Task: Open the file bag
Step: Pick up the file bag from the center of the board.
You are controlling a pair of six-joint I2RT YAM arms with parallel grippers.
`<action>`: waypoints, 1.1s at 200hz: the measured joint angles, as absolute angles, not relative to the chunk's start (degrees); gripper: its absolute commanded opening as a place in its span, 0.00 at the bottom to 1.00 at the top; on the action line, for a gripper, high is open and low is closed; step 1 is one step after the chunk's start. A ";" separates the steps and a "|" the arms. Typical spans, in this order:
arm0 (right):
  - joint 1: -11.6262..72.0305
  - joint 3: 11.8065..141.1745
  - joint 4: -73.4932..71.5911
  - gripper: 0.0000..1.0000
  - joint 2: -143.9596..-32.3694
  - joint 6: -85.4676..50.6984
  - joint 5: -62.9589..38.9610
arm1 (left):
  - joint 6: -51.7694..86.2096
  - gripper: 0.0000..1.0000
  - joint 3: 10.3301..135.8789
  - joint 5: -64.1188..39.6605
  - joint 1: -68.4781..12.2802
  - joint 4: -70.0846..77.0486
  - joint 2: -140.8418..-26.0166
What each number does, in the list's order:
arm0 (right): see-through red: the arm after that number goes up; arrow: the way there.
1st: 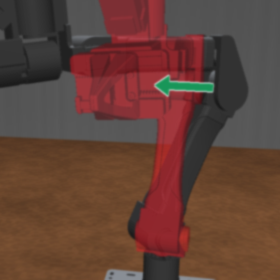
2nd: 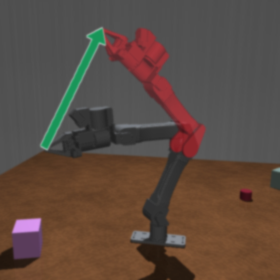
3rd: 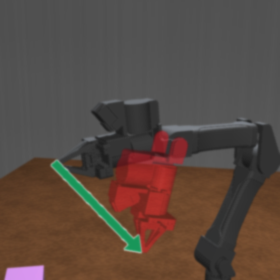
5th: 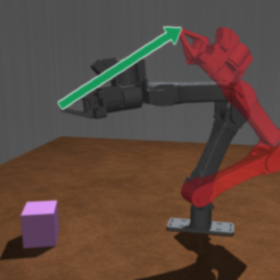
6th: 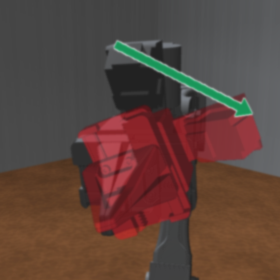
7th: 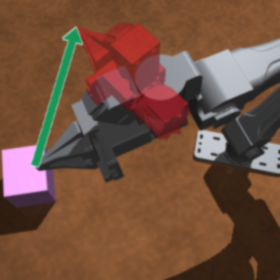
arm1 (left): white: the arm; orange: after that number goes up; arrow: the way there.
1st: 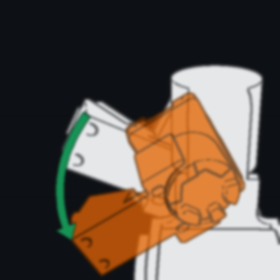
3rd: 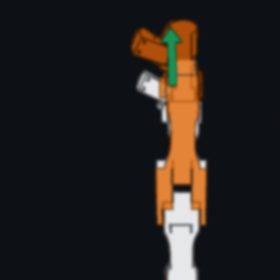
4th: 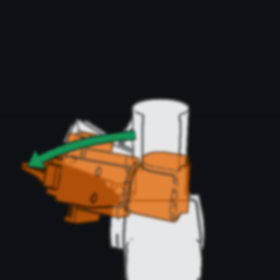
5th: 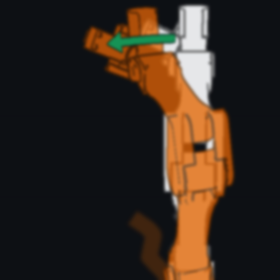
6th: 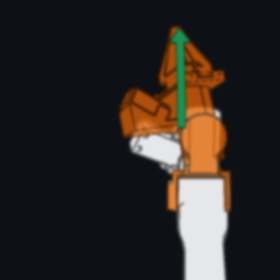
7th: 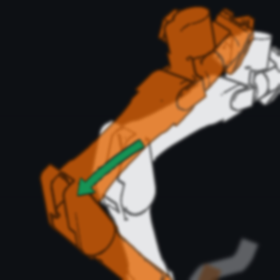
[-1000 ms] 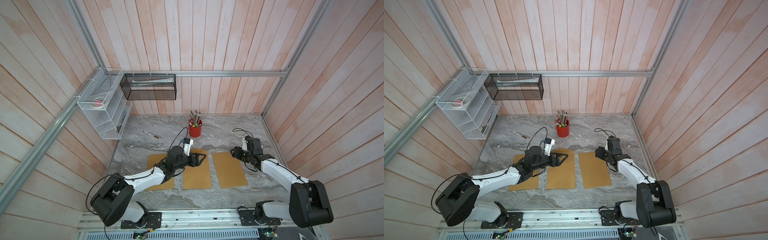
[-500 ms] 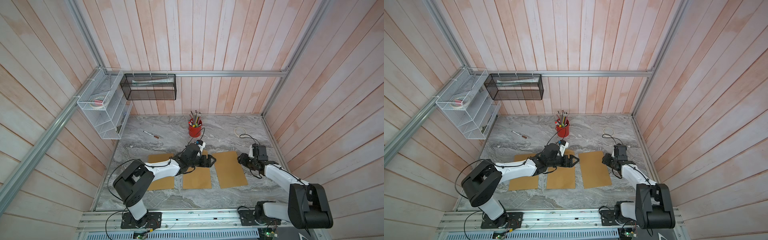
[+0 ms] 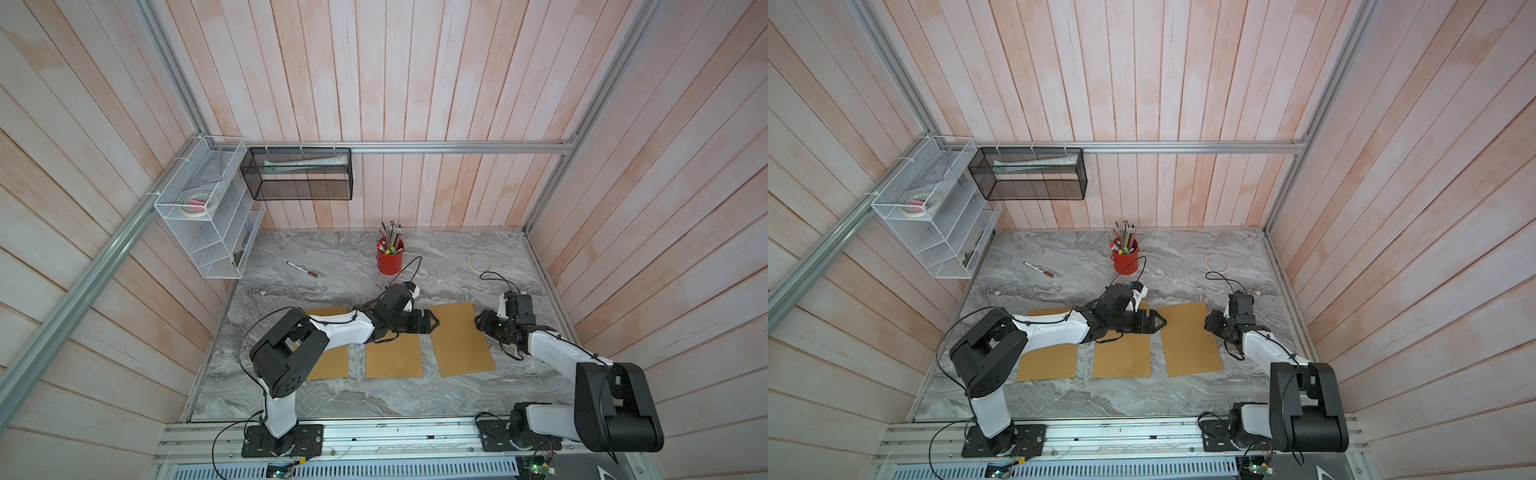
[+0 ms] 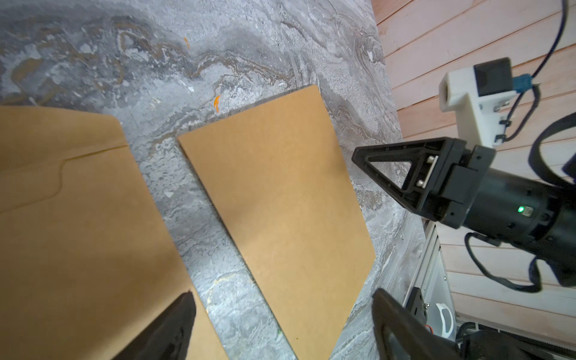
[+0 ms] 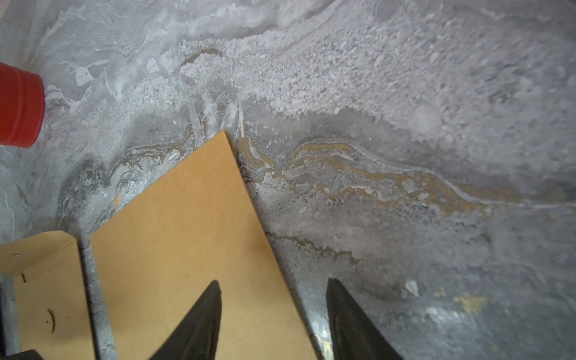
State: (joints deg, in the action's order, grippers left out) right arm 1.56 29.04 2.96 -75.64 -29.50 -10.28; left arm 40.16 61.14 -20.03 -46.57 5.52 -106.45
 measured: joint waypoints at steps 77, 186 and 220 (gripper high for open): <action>1.34 28.47 1.41 0.56 -76.14 -29.54 -10.63 | 40.97 0.83 65.14 -20.34 -46.96 2.83 -110.48; 1.04 28.14 0.32 0.55 -77.06 -29.54 -11.66 | 41.63 0.71 72.29 -19.03 -47.62 -2.15 -115.81; 1.02 28.14 -0.30 0.55 -77.41 -29.54 -11.88 | 41.80 0.68 73.21 -18.96 -47.70 -3.84 -116.99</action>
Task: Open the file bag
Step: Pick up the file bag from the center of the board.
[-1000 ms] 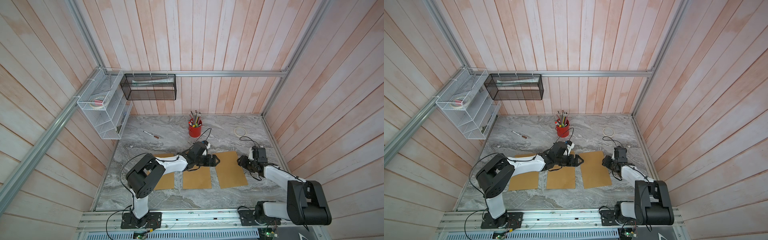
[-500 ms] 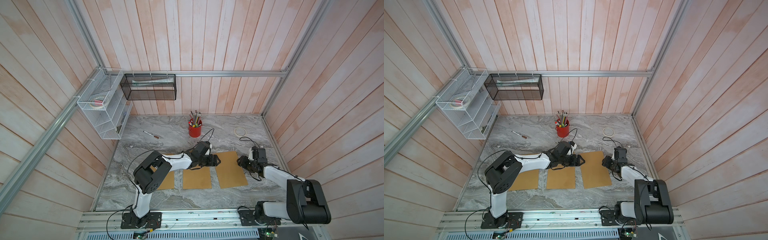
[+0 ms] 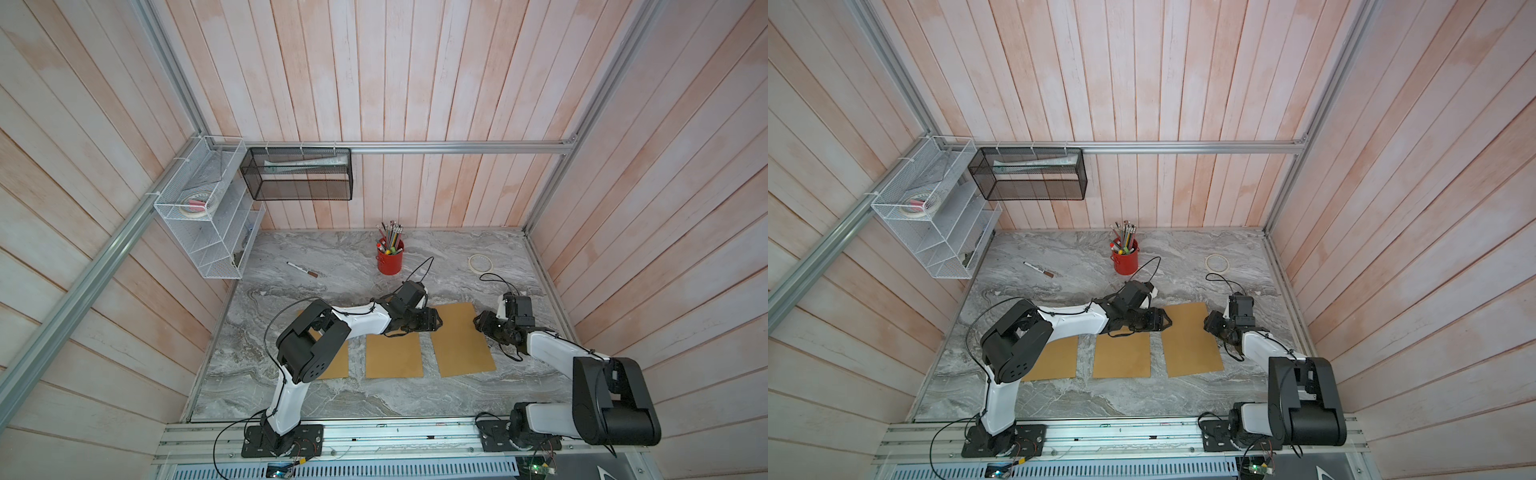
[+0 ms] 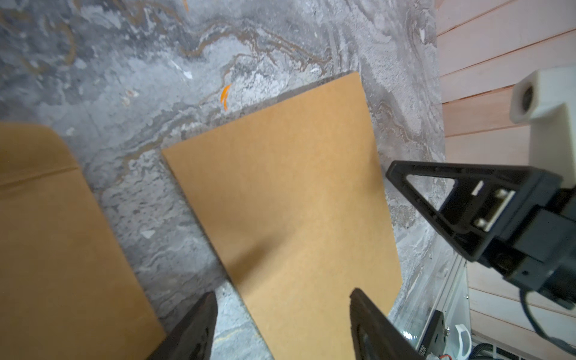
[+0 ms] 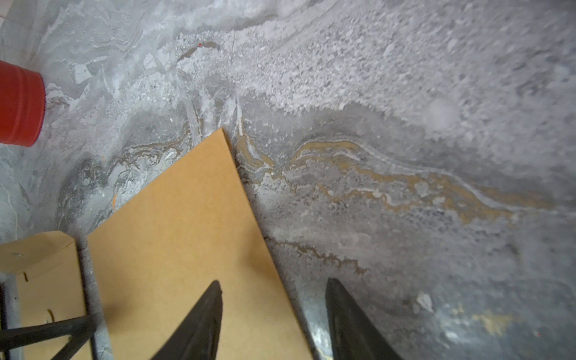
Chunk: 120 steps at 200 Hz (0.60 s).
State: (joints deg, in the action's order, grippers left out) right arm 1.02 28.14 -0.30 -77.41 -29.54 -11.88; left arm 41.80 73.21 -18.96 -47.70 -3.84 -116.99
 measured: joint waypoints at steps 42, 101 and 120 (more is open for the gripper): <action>1.02 28.14 -0.75 0.55 -77.65 -29.54 -11.94 | 41.82 0.66 75.24 -18.81 -47.70 -5.56 -118.45; 1.02 28.14 -1.72 0.55 -78.13 -29.54 -12.16 | 42.70 0.66 77.41 -19.14 -47.70 -5.56 -120.11; 0.97 28.14 -2.13 0.55 -78.37 -29.54 -12.40 | 42.96 0.66 77.41 -19.27 -47.70 -5.39 -120.11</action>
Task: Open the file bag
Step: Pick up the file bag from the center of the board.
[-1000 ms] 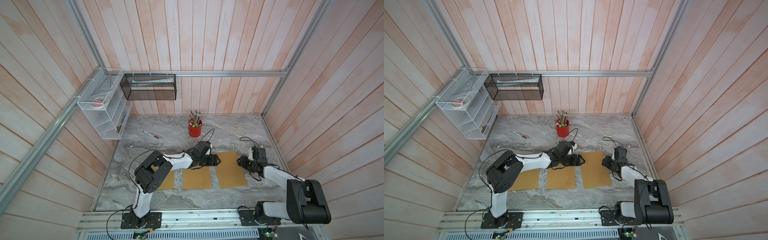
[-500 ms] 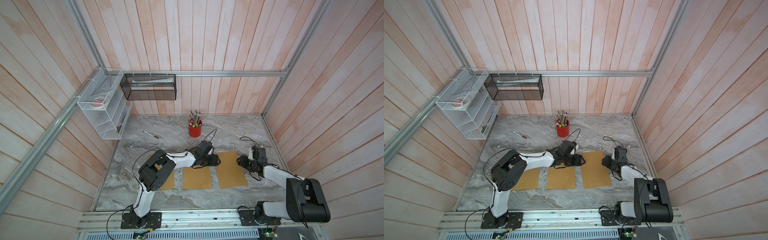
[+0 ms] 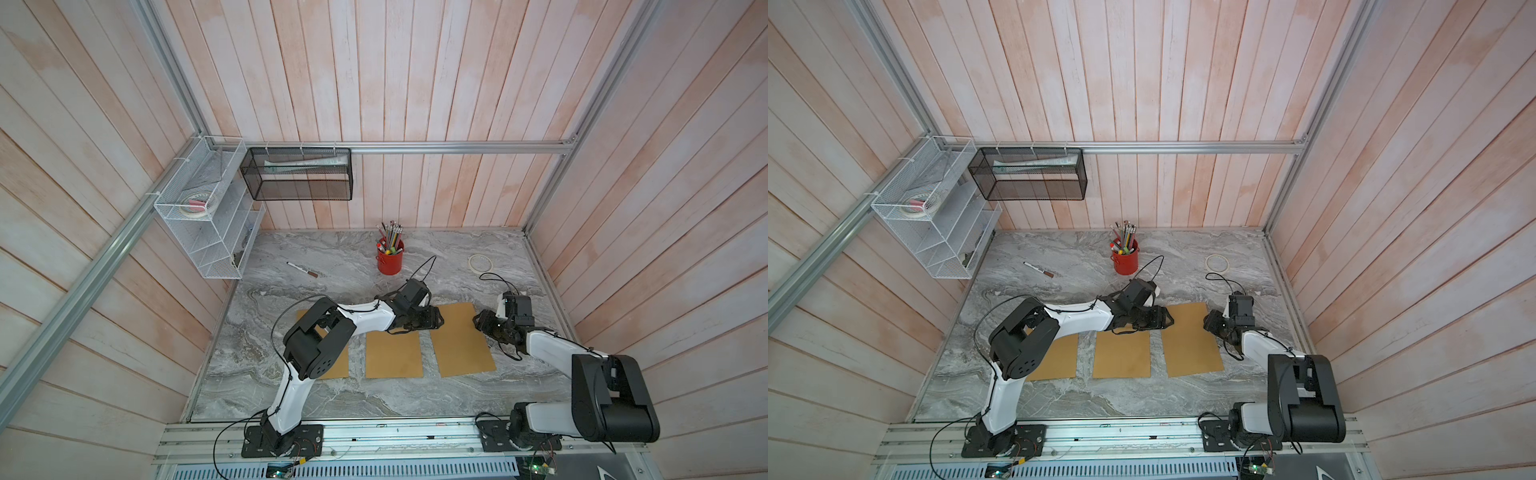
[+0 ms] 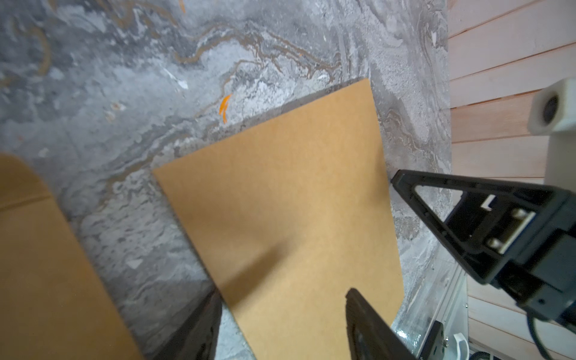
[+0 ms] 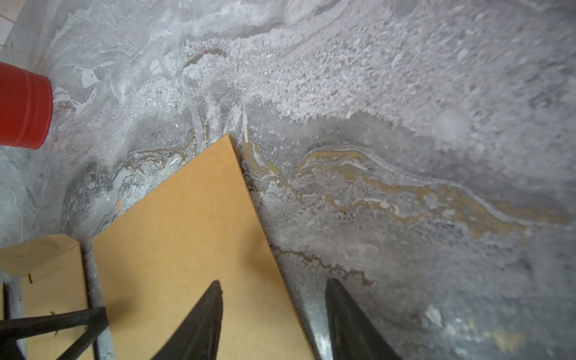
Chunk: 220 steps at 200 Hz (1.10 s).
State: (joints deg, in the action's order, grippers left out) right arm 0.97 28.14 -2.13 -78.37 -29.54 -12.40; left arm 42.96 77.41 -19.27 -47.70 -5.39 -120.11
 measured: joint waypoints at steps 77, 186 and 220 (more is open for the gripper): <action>0.91 28.18 -4.43 0.54 -79.68 -29.52 -13.61 | 45.32 0.65 76.03 -21.41 -47.70 -1.04 -120.44; 0.80 28.95 -6.15 0.54 -81.54 -29.52 -15.49 | 47.42 0.65 75.26 -22.57 -47.70 5.39 -120.44; 0.80 28.99 -6.11 0.53 -81.56 -29.50 -15.49 | 46.48 0.66 76.47 -20.32 -47.70 -1.17 -120.42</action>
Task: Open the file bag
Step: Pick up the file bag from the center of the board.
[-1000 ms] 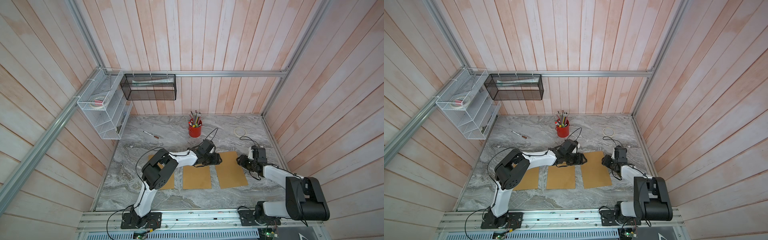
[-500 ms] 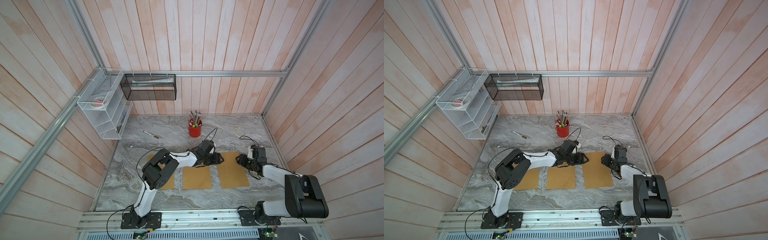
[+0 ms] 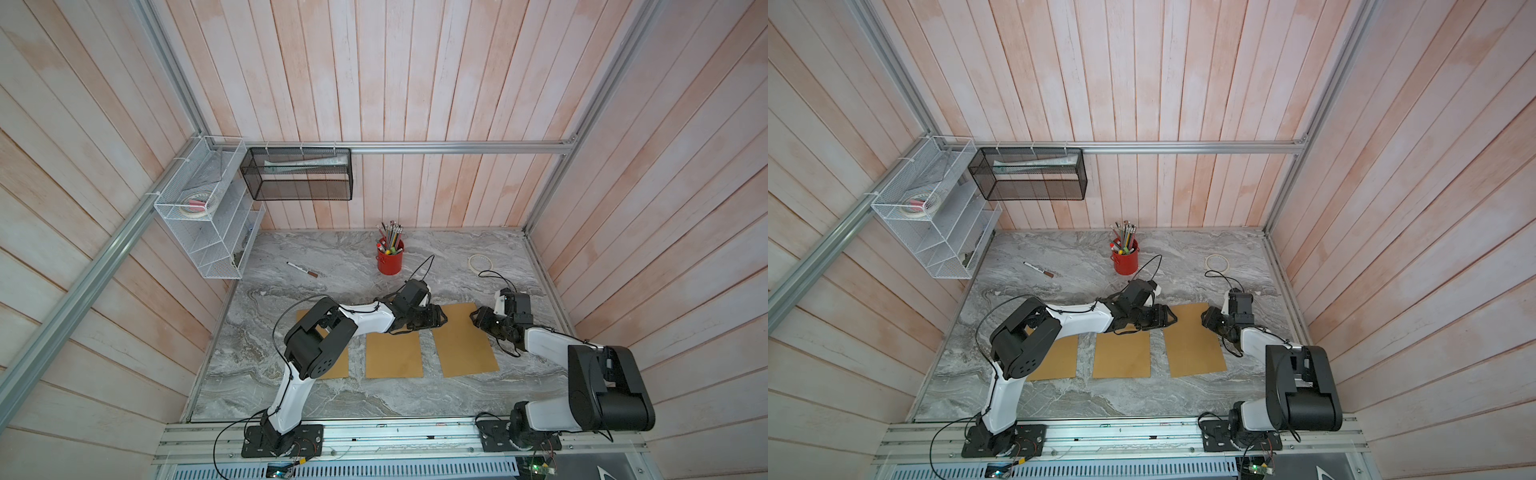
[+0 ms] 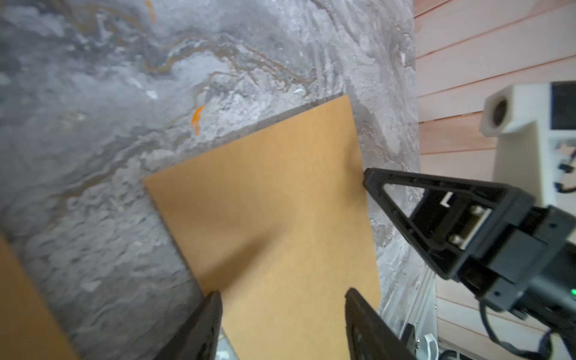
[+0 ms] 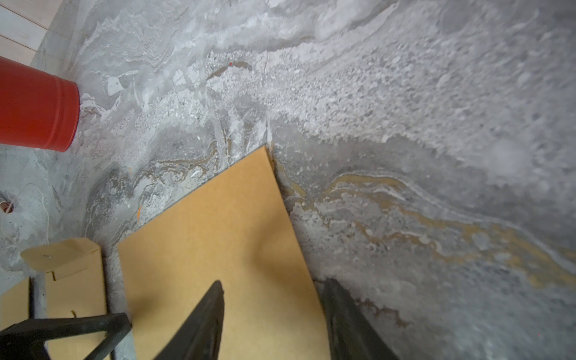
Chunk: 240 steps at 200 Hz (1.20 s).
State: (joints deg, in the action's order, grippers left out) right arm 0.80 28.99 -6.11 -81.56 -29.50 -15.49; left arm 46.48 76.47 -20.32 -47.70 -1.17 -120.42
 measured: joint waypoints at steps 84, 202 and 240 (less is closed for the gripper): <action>0.80 29.39 -6.07 0.54 -82.02 -29.50 -15.55 | 46.09 0.66 79.20 -19.18 -47.77 -6.90 -120.97; 0.62 29.95 -7.03 0.53 -83.15 -29.21 -16.51 | 49.30 0.66 80.53 -18.96 -48.27 -6.57 -121.95; 0.51 29.95 -7.11 0.53 -83.20 -28.69 -16.34 | 51.59 0.66 79.18 -18.79 -48.05 -2.90 -121.95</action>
State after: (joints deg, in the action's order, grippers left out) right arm 0.51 29.95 -7.11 -83.20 -28.69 -16.34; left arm 51.59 79.18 -18.79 -48.05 -2.90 -121.95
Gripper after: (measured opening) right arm 0.532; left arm 0.660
